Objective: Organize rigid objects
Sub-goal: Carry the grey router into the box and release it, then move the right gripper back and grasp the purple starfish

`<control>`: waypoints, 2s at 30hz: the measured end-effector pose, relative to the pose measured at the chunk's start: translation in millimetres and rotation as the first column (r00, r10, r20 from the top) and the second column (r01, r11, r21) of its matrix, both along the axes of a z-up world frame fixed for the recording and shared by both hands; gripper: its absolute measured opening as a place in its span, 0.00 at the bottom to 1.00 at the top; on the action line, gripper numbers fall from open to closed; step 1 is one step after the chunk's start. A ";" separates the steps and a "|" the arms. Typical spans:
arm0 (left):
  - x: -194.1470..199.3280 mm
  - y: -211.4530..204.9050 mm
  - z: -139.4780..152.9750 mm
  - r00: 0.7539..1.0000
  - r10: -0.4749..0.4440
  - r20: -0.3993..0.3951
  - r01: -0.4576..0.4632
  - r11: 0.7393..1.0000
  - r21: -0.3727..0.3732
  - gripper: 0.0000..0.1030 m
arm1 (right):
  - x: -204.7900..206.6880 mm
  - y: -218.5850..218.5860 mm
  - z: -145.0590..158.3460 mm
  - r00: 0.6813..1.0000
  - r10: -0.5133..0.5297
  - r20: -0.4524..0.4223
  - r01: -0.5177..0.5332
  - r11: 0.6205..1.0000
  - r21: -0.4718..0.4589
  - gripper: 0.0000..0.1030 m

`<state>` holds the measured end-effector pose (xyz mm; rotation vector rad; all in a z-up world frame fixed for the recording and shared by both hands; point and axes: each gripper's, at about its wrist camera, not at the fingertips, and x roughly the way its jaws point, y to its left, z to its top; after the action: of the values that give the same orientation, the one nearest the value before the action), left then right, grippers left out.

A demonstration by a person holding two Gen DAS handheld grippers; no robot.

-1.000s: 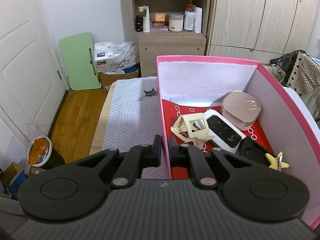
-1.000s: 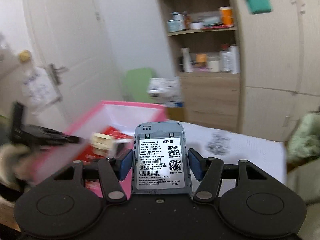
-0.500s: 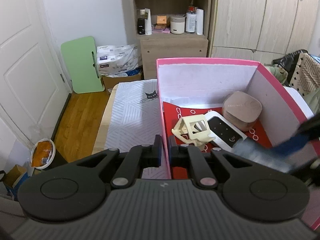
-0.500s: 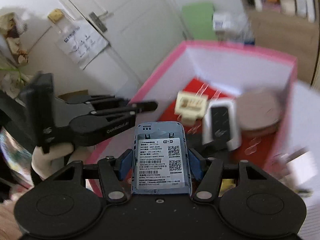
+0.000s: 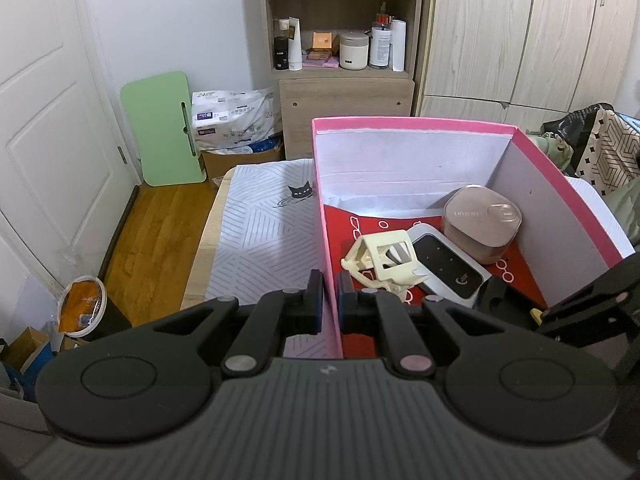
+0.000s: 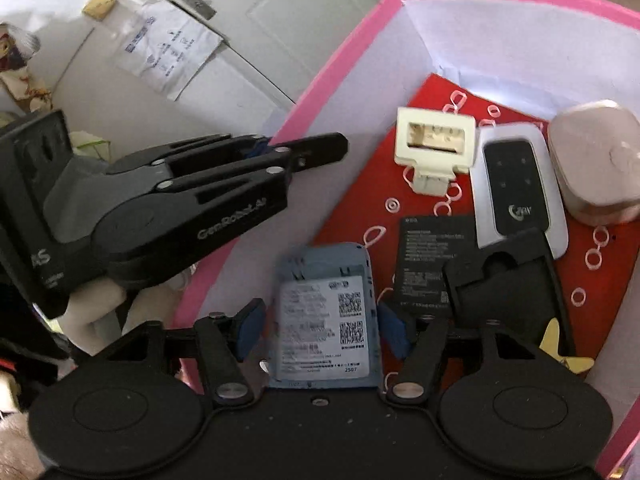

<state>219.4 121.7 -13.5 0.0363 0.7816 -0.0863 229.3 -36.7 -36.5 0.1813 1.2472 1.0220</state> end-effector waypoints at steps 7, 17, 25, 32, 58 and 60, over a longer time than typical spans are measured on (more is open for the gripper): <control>0.2 0.0 -0.1 1.000 -0.001 0.000 0.001 1.000 0.001 0.07 | -19.3 -37.5 36.2 0.985 -0.035 0.166 0.021 0.996 0.086 0.71; -0.6 -1.4 0.5 1.000 -0.002 0.000 0.002 1.000 0.012 0.07 | -50.8 -131.8 66.7 0.907 -0.219 0.359 0.203 0.976 0.082 0.71; -0.6 -0.4 0.1 1.000 0.001 0.000 -0.001 1.000 0.009 0.07 | -76.2 -188.7 32.7 0.867 -0.329 0.375 0.350 0.937 0.014 0.71; -1.1 0.3 0.0 1.000 0.002 0.000 -0.002 1.000 0.008 0.07 | -96.3 -197.8 -6.6 0.869 -0.321 0.377 0.376 0.923 -0.081 0.71; 2.4 -0.6 -1.1 1.000 -0.001 -0.016 0.001 1.000 0.016 0.08 | -99.4 -194.8 -44.7 0.776 -0.355 0.522 0.491 0.859 -0.144 0.44; 2.3 -0.6 -1.2 1.000 -0.001 -0.016 0.001 1.000 0.018 0.08 | -100.1 -195.7 -43.1 0.774 -0.363 0.519 0.492 0.860 -0.133 0.43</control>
<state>221.7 121.1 -14.7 0.0528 0.7980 -0.0806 129.2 -232.4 -79.6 0.0009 0.8130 0.4450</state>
